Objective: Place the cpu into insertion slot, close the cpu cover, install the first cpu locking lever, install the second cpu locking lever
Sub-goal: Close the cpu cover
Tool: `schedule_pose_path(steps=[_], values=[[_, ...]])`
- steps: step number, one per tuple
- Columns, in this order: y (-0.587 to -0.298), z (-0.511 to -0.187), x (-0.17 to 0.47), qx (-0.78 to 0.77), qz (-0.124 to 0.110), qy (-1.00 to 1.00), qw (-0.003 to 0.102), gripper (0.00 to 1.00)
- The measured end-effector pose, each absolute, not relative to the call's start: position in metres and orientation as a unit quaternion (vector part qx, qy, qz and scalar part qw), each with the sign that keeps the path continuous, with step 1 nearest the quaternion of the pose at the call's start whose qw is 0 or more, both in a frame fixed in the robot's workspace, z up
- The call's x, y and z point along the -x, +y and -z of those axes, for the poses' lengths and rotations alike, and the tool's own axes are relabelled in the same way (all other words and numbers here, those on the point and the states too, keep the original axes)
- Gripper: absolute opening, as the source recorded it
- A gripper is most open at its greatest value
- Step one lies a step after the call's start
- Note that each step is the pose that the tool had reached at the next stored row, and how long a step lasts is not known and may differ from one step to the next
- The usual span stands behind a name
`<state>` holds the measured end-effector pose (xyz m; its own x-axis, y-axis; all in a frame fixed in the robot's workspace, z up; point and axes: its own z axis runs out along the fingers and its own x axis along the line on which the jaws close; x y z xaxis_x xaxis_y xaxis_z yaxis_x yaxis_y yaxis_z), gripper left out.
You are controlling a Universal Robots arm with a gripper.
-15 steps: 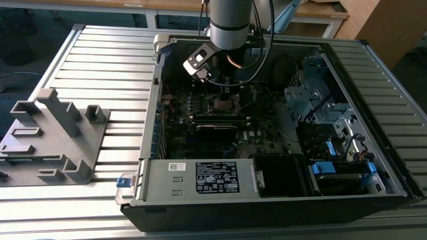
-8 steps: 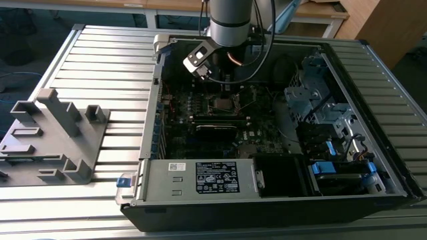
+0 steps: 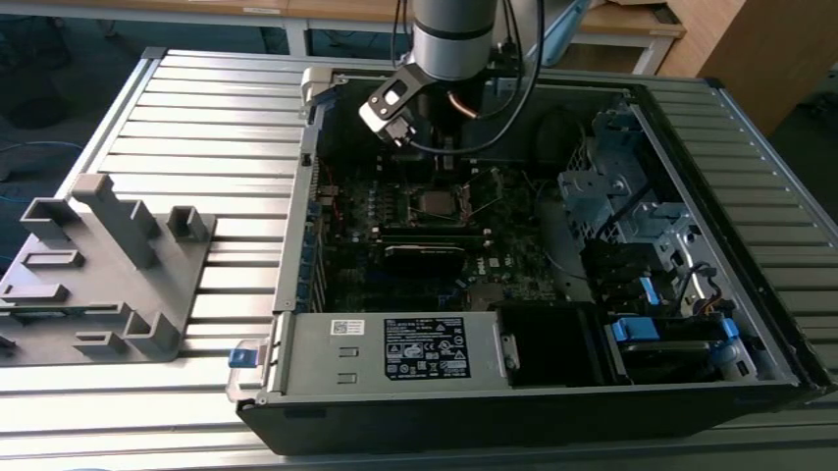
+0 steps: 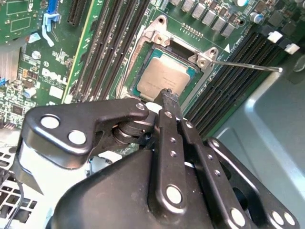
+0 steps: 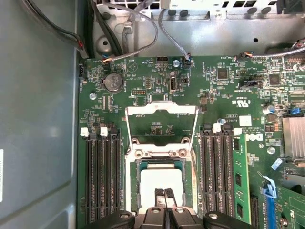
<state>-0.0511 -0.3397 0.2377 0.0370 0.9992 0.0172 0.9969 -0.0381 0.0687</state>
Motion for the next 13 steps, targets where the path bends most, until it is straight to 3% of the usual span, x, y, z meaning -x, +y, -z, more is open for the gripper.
schedule_pose_path(steps=[13], values=[[-0.340,-0.249,0.051,-0.720,-0.032,0.693,0.017,0.11]])
